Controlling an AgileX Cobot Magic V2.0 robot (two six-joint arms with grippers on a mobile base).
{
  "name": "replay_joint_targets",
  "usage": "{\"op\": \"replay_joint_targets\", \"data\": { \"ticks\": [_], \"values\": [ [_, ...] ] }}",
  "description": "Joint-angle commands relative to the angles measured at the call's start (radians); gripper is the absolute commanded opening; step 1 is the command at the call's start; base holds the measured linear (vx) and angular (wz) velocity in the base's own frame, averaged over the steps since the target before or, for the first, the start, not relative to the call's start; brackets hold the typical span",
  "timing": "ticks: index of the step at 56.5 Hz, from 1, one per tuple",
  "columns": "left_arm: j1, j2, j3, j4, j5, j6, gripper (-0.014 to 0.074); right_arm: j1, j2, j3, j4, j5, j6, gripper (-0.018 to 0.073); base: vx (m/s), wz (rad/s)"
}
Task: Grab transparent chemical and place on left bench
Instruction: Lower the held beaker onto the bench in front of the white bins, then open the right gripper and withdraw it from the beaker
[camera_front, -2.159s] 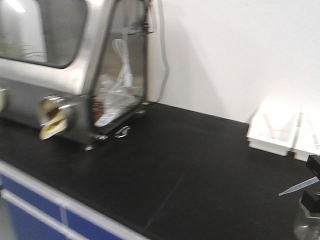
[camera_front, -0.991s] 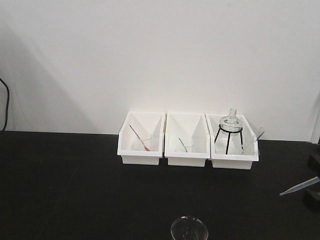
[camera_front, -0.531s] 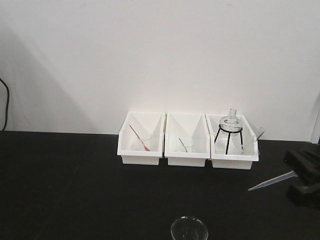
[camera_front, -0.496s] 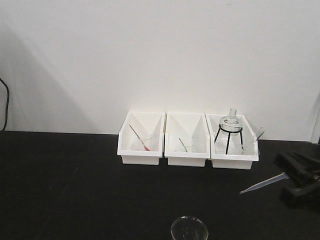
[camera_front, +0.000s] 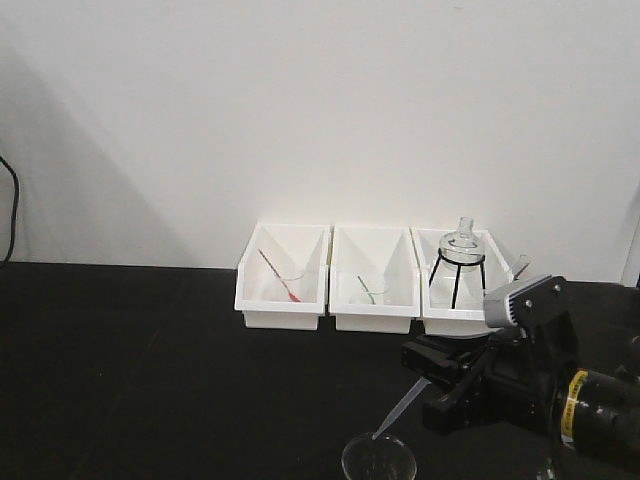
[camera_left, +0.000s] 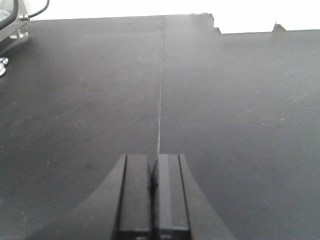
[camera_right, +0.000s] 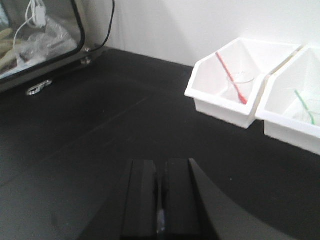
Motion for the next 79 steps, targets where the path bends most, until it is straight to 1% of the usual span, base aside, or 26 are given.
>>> {"op": "replay_joint_targets", "data": {
  "ticks": [1,6,13,20,25,30,32,34,38,42,47,54,59,62,66,67,69,72,74,79],
  "values": [
    [-0.002,-0.019,0.016,-0.001,-0.078,-0.008,-0.0003,0.015,-0.019,-0.034,-0.006,0.007,0.006,0.0000,0.00,0.00],
    [-0.002,-0.019,0.016,-0.001,-0.078,-0.008,-0.0003,0.016,-0.001,-0.034,-0.035,0.029,0.006,0.0000,0.00,0.00],
    [-0.002,-0.019,0.016,-0.001,-0.078,-0.008,-0.0003,0.016,0.030,-0.034,-0.030,0.036,0.006,0.0008,0.00,0.00],
    [-0.002,-0.019,0.016,-0.001,-0.078,-0.008,-0.0003,0.016,0.064,-0.034,-0.031,0.014,0.006,0.0070,0.00,0.00],
    [-0.002,-0.019,0.016,-0.001,-0.078,-0.008,-0.0003,0.016,0.080,-0.034,-0.031,-0.011,0.006,0.0162,0.00,0.00],
    [-0.002,-0.019,0.016,-0.001,-0.078,-0.008,-0.0003,0.016,0.086,-0.034,-0.031,-0.038,0.006,0.0287,0.00,0.00],
    [-0.002,-0.019,0.016,-0.001,-0.078,-0.008,-0.0003,0.016,0.086,-0.034,-0.031,-0.039,0.006,0.0332,0.00,0.00],
    [-0.002,-0.019,0.016,-0.001,-0.078,-0.008,-0.0003,0.016,0.086,-0.034,-0.031,-0.039,0.006,0.0396,0.00,0.00],
    [-0.002,-0.019,0.016,-0.001,-0.078,-0.008,-0.0003,0.016,0.086,-0.034,-0.031,-0.041,0.006,0.0486,0.00,0.00],
    [-0.002,-0.019,0.016,-0.001,-0.078,-0.008,-0.0003,0.016,0.086,-0.034,-0.031,-0.042,0.006,0.0542,0.00,0.00],
    [-0.002,-0.019,0.016,-0.001,-0.078,-0.008,-0.0003,0.015,0.076,-0.035,-0.031,-0.049,0.006,0.0571,0.00,0.00],
    [-0.002,-0.019,0.016,-0.001,-0.078,-0.008,-0.0003,0.014,0.018,-0.035,-0.024,-0.004,-0.009,0.0554,0.00,0.00],
    [-0.002,-0.019,0.016,-0.001,-0.078,-0.008,-0.0003,0.014,-0.043,-0.035,-0.024,0.071,-0.009,0.0498,0.00,0.00],
    [-0.002,-0.019,0.016,-0.001,-0.078,-0.008,-0.0003,0.014,-0.090,-0.034,-0.024,0.136,-0.002,0.0433,0.00,0.00],
    [-0.002,-0.019,0.016,-0.001,-0.078,-0.008,-0.0003,0.014,-0.161,-0.034,-0.025,0.230,0.027,0.0312,0.00,0.00],
    [-0.002,-0.019,0.016,-0.001,-0.078,-0.008,-0.0003,0.014,-0.175,-0.034,-0.025,0.261,0.034,0.0265,0.00,0.00],
    [-0.002,-0.019,0.016,-0.001,-0.078,-0.008,-0.0003,0.014,-0.212,-0.034,-0.025,0.309,0.052,0.0198,0.00,0.00],
    [-0.002,-0.019,0.016,-0.001,-0.078,-0.008,-0.0003,0.014,-0.267,-0.029,-0.026,0.362,0.074,0.0060,0.00,0.00],
    [-0.002,-0.019,0.016,-0.001,-0.078,-0.008,-0.0003,0.014,-0.293,-0.022,-0.027,0.390,0.079,-0.0016,0.00,0.00],
    [-0.002,-0.019,0.016,-0.001,-0.078,-0.008,-0.0003,0.014,-0.377,0.021,-0.028,0.418,0.078,-0.0011,0.00,0.00]
  ]
}}
